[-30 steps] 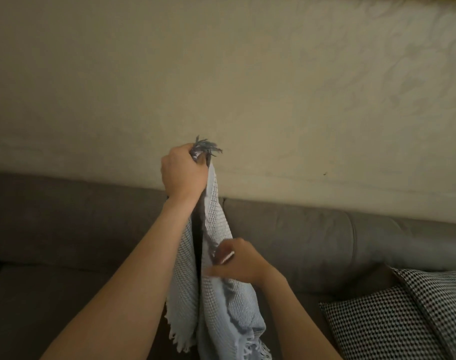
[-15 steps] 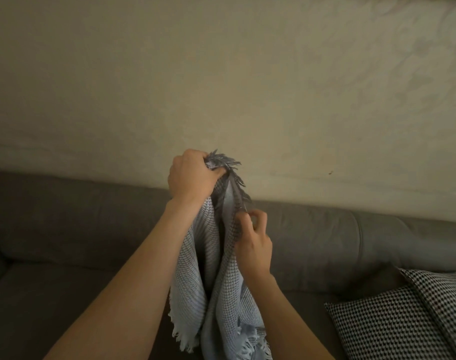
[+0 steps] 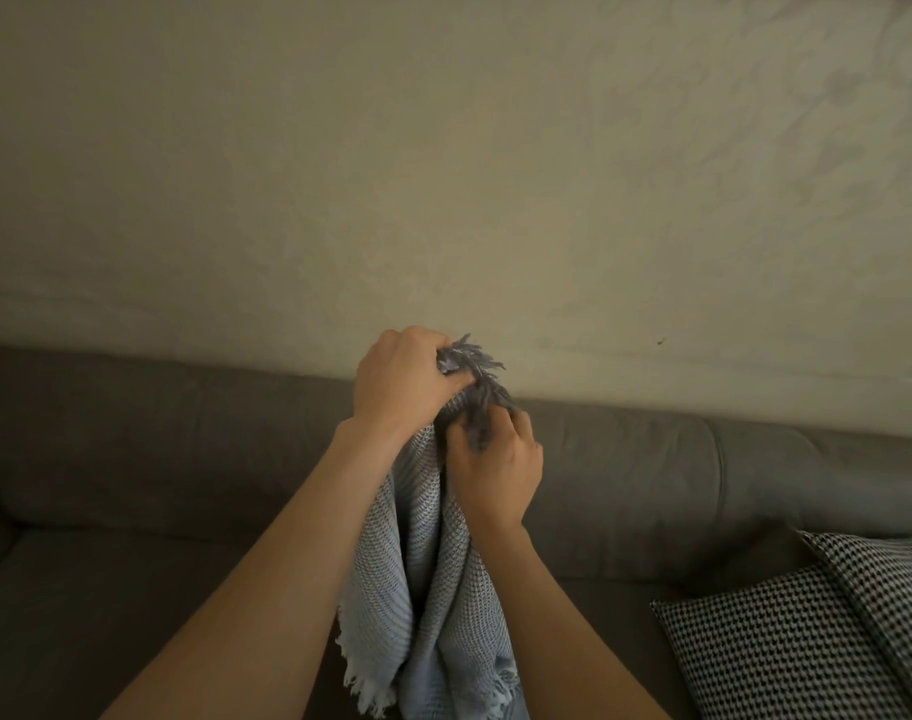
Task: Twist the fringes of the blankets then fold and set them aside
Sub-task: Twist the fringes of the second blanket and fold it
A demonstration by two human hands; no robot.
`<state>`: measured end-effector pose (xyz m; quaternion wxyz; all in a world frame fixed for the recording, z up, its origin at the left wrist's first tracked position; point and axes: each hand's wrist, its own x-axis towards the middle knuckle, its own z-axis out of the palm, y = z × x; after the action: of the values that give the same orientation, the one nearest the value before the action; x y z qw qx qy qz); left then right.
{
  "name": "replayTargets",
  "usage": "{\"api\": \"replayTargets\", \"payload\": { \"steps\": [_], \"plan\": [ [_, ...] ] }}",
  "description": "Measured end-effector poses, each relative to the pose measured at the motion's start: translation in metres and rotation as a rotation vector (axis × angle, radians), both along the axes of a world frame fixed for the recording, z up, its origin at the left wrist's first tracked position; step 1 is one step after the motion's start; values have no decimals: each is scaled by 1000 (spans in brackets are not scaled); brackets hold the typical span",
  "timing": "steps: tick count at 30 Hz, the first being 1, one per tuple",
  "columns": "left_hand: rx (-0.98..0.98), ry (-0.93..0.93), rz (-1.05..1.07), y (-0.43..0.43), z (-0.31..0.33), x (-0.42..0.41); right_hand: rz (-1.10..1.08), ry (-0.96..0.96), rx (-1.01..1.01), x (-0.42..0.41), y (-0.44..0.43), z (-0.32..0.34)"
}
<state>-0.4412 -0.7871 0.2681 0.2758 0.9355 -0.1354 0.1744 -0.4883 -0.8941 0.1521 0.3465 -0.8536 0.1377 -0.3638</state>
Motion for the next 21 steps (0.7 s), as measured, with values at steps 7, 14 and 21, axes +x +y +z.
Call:
{"api": "replayTargets", "payload": {
  "steps": [7, 14, 21],
  "plan": [
    [24, -63, 21, 5, -3, 4, 63, 529, 108, -5, -8, -12],
    [-35, -107, 195, 14, -7, 12, 98, 983, 298, -19, -41, -40],
    [-80, -133, 385, 27, -10, 24, -24, 861, 217, -23, -92, -46]
  ]
}}
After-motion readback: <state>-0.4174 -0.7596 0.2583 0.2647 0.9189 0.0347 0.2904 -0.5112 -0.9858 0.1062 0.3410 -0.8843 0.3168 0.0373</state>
